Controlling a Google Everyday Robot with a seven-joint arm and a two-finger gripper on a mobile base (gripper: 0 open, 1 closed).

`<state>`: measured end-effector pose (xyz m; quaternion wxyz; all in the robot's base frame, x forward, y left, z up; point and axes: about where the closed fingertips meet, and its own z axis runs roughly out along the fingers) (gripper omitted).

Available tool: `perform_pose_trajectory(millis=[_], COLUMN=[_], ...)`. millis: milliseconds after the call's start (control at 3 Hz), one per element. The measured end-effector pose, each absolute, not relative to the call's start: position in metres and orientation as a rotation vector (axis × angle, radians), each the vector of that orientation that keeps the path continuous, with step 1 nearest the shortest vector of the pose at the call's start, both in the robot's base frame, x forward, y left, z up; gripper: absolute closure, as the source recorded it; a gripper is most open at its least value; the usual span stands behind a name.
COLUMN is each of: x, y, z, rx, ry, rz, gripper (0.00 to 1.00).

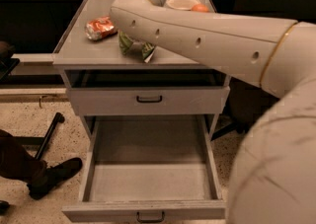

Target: Pick green jalapeno chip bag from middle drawer and place on counter

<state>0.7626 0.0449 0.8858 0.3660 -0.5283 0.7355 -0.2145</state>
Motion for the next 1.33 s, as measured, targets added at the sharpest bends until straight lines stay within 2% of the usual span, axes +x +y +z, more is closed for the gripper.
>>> perform_pose_trajectory(millis=[333,667,1000,1333], x=[0.782,0.795,0.795,0.795], y=[0.036,0.034,0.034,0.034], z=[0.873,0.855,0.856,0.856], rx=[-1.362,-1.386,-1.388,-1.388], ry=[1.956,1.981,1.988,1.988], rz=[-0.617,-0.529,-0.509,-0.509], gripper=[1.0,1.0,0.81,0.58])
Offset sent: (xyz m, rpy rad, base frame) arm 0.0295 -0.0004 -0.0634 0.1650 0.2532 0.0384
